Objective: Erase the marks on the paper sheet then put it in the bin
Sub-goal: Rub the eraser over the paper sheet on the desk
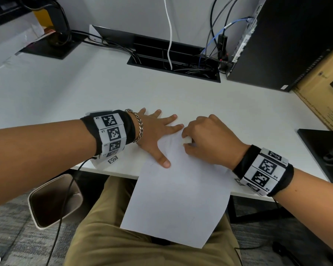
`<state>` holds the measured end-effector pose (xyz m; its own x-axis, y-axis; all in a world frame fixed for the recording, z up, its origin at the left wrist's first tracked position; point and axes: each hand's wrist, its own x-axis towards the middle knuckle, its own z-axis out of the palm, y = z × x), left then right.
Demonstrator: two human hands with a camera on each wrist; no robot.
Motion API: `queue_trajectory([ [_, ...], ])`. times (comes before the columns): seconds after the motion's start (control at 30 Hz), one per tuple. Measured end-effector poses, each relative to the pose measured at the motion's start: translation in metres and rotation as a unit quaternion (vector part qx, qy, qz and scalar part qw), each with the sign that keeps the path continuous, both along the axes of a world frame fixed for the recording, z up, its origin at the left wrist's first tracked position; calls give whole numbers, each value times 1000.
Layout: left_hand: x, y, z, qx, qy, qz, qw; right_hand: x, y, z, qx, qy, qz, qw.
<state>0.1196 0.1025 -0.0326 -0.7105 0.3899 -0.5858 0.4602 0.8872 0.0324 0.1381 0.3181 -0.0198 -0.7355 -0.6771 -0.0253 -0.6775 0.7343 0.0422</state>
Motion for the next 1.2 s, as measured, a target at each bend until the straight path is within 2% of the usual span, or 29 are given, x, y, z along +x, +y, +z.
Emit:
queue_trajectory([
  [0.1,0,0,-1,4,2,-3,1000,9,-2,-2,-3,5,42,999],
  [0.23,1,1,1,-2,0,-3,1000,-2,4,3,10,3,-22,1000],
  [0.4,1,0,0,1,-1,1,1000,17,-3,-6,7,22,32,999],
  [0.53,0,1,1,0,-1,-1,1000,5,3,1,7,2,-18,1000],
  [0.7,-1,-1,-2,6,1,-3,1000,25,-13,-9,-11,25,32,999],
  [0.87,1,1,1,2,-3,0,1000,9,-7,-7,1,12,-9,1000],
  [1.0,0,-1,0,2,-2,-1,1000,15,-9,-8,4,4,24,1000],
  [1.2,1,-2,3,4,-1,-7,1000,-15,19,8,-29,-31,-78,996],
])
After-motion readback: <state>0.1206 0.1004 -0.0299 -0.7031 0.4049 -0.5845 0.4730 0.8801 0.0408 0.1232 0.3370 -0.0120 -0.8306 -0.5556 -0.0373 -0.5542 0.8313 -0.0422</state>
